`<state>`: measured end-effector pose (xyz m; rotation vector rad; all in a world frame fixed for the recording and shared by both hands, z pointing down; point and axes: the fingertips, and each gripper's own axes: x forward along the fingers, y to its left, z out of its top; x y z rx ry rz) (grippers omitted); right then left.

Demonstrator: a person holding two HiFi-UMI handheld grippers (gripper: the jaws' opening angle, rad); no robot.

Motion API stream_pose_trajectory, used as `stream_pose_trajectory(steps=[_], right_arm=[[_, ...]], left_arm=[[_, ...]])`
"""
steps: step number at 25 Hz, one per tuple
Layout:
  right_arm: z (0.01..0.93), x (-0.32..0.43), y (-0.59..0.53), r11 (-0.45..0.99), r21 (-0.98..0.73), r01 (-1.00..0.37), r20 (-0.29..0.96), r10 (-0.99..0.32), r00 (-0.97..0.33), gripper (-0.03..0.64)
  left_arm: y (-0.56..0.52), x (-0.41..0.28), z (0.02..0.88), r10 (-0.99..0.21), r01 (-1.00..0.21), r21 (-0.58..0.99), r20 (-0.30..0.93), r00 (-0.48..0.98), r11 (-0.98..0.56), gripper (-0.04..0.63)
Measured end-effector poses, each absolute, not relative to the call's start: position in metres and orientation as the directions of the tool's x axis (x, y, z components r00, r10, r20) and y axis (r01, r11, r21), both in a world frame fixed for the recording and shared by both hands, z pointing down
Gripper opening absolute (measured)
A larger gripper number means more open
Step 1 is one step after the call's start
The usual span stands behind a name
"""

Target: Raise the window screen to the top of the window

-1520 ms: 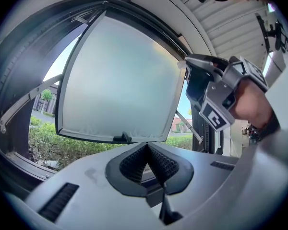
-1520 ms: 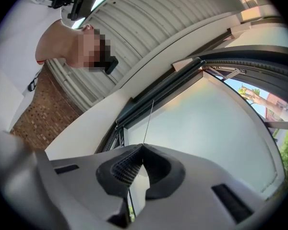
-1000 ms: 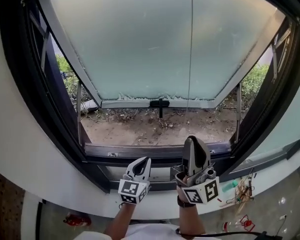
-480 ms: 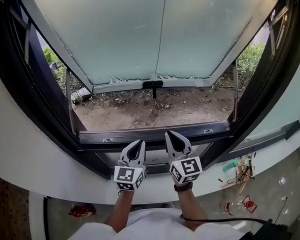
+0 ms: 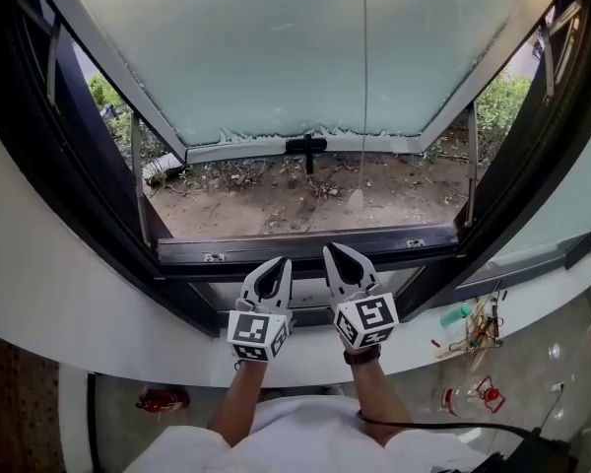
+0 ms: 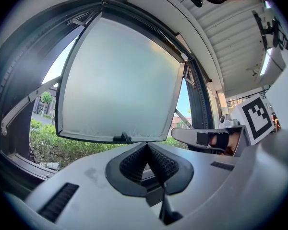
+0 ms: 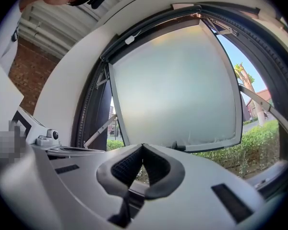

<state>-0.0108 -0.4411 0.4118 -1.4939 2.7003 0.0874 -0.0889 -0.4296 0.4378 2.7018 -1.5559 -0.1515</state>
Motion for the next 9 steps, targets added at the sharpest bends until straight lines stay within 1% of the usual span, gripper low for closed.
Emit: stream_pose_trajectory(steps=[9], right_arm=[[0.4120,-0.0075,-0.4425,0.542,0.013,-0.840,-0.080,-0.837,-0.541,0.003]], left_arm=[[-0.4299,-0.0836,0.4405,-0.866,-0.864,0.066,-0.064,0.496,-0.499,0.002]])
